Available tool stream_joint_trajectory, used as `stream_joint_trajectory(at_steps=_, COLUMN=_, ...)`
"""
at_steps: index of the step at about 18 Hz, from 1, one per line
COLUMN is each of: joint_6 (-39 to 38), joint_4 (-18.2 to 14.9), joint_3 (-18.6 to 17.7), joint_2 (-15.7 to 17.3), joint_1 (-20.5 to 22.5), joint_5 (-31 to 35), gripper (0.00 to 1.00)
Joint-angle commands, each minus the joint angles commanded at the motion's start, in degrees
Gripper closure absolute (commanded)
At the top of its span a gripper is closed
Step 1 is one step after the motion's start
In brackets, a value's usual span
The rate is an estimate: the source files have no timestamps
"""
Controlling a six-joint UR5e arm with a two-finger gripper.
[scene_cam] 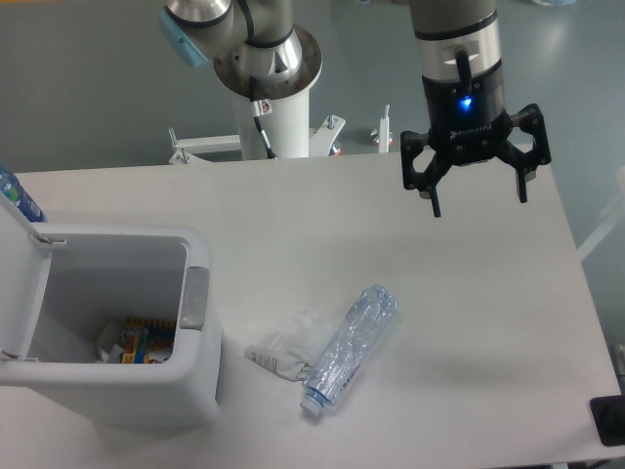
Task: Place the trash in the trash can
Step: 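Move the open gripper down toward the white plastic bag beside the bottle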
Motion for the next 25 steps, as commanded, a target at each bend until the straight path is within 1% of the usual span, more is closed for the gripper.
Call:
stream_joint_trajectory(at_steps=2, joint_6=0.27, joint_4=0.7, joint_3=-2.45, joint_2=0.0, joint_1=0.0, joint_5=0.0, gripper=0.0)
stream_joint_trajectory(at_steps=5, joint_6=-0.17, joint_4=3.95, joint_3=-7.02, joint_2=0.0, joint_1=-1.22, joint_5=0.0, gripper=0.0)
stream_joint_trajectory(at_steps=7, joint_6=0.44, joint_4=4.57, joint_3=-10.27, joint_2=-0.09, joint_1=-2.81, joint_5=0.0, gripper=0.0)
stream_joint_trajectory(at_steps=10, joint_6=1.57, joint_4=4.57, joint_3=-12.56, joint_2=-0.88, joint_1=-4.92, joint_5=0.0, gripper=0.0)
stream_joint_trajectory(at_steps=12, joint_6=5.08, joint_4=4.57, joint_3=-14.67, joint_2=-1.14, joint_1=-5.97, joint_5=0.0, gripper=0.0)
stream_joint_trajectory(at_steps=15, joint_6=14.13, joint_4=4.66, joint_3=-18.62, joint_2=-1.58, joint_1=-6.85, joint_5=0.0, gripper=0.0)
stream_joint_trajectory(at_steps=16, joint_6=15.02, joint_4=4.75, joint_3=-19.59, joint_2=-2.19, joint_1=-7.73, joint_5=-0.09, gripper=0.0)
stream_joint_trajectory(at_steps=17, joint_6=15.2, joint_4=4.66, joint_3=-20.04, joint_2=-2.89, joint_1=-8.26, joint_5=-0.18, gripper=0.0)
stream_joint_trajectory(at_steps=19, joint_6=15.21, joint_4=5.1, joint_3=-19.96, joint_2=-6.22, joint_1=-9.75, joint_5=-0.18, gripper=0.0)
stream_joint_trajectory(at_steps=22, joint_6=14.77, joint_4=10.53, joint_3=-19.69, joint_2=-10.89, joint_1=-11.95, joint_5=0.09, gripper=0.0)
stream_joint_trajectory(at_steps=23, joint_6=14.68, joint_4=11.24, joint_3=-19.26, joint_2=-12.12, joint_1=-12.13, joint_5=0.17, gripper=0.0)
stream_joint_trajectory(at_steps=25, joint_6=14.68, joint_4=11.34, joint_3=-17.85, joint_2=-14.14, joint_1=-12.83, joint_5=0.26, gripper=0.0)
